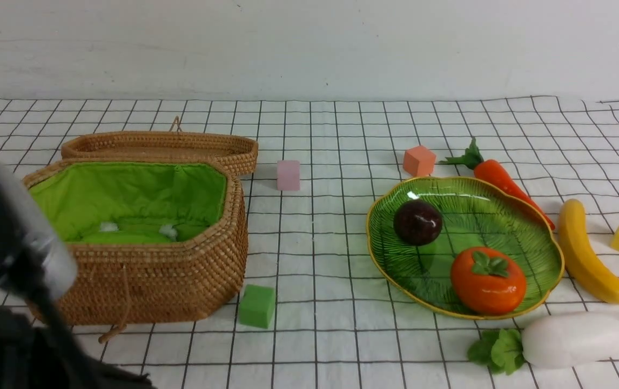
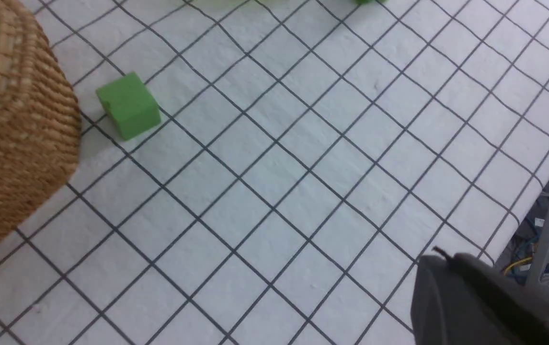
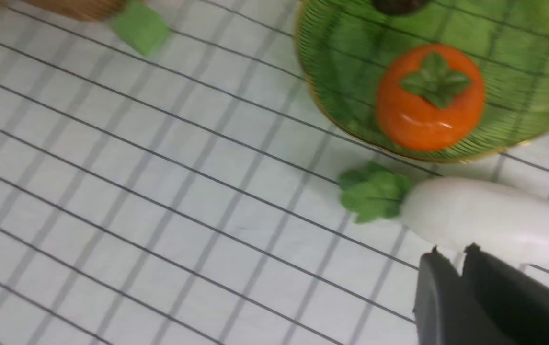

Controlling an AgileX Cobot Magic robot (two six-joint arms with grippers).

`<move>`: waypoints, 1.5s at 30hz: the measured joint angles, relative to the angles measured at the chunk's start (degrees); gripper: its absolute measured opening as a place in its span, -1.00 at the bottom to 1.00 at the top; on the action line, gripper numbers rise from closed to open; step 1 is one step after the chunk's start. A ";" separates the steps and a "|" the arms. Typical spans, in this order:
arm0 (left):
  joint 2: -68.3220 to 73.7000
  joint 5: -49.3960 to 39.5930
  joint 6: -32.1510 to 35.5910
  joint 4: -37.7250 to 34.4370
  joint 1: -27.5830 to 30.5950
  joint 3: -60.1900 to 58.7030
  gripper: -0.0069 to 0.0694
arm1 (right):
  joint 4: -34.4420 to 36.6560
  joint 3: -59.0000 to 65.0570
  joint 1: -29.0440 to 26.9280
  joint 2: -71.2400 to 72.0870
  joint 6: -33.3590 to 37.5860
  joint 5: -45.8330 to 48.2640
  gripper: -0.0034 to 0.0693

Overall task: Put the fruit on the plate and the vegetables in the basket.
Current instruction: Take a daikon with your right arm and place it on the basket on the left.

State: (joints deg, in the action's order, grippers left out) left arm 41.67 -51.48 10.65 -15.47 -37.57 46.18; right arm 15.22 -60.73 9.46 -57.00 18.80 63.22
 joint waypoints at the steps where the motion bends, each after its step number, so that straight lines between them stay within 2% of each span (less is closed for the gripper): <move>1: -2.11 0.94 -0.30 0.00 -0.07 -1.02 -0.85 | -2.32 0.00 0.00 -1.56 0.20 0.00 -0.62; 6: -11.50 5.94 -1.59 0.00 -0.15 -1.98 -0.85 | -8.69 0.00 0.00 -9.77 6.99 0.00 -0.44; 10: -18.42 6.74 -2.82 0.00 -0.15 -1.98 -0.85 | -11.25 0.00 0.00 -17.99 17.02 -0.98 -0.06; 13: -21.60 6.04 -3.02 0.00 -0.15 -1.98 -0.85 | -15.66 0.00 0.00 -23.72 22.29 -4.22 0.36; 14: -21.60 6.04 -3.02 0.00 -0.15 -1.98 -0.85 | -15.94 0.00 0.00 -24.03 22.54 -4.22 0.36; 16: -22.18 5.91 -3.02 0.60 -0.15 -1.98 -0.85 | -17.77 0.00 0.00 -27.35 25.31 -5.95 0.62; 17: -22.23 5.91 -3.02 0.71 -0.15 -1.98 -0.85 | -17.83 0.00 0.00 -27.92 25.85 -6.06 0.64; 19: -22.22 5.77 -3.02 2.32 -0.15 -1.98 -0.85 | -18.34 0.00 0.00 -31.15 28.80 -7.44 0.83; 20: -22.22 5.72 -3.02 2.64 -0.15 -1.98 -0.85 | -18.54 0.00 0.00 -32.26 29.53 -7.89 0.86; 34: -22.22 6.28 -3.06 6.87 -0.15 -1.98 -0.85 | -19.26 0.00 0.00 -42.49 40.16 -13.60 0.87; 40: -22.22 6.51 -3.06 7.12 -0.15 -2.04 -0.85 | -18.15 -0.05 0.00 -44.74 41.38 -13.67 0.76; 45: -22.22 6.51 -3.06 7.12 -0.15 -2.04 -0.85 | -15.22 -0.05 0.00 -44.94 45.88 -13.37 0.64</move>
State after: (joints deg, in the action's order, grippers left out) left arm 19.45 -44.97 7.59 -8.35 -37.72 44.13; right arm 0.00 -60.78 9.46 -101.94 64.68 49.85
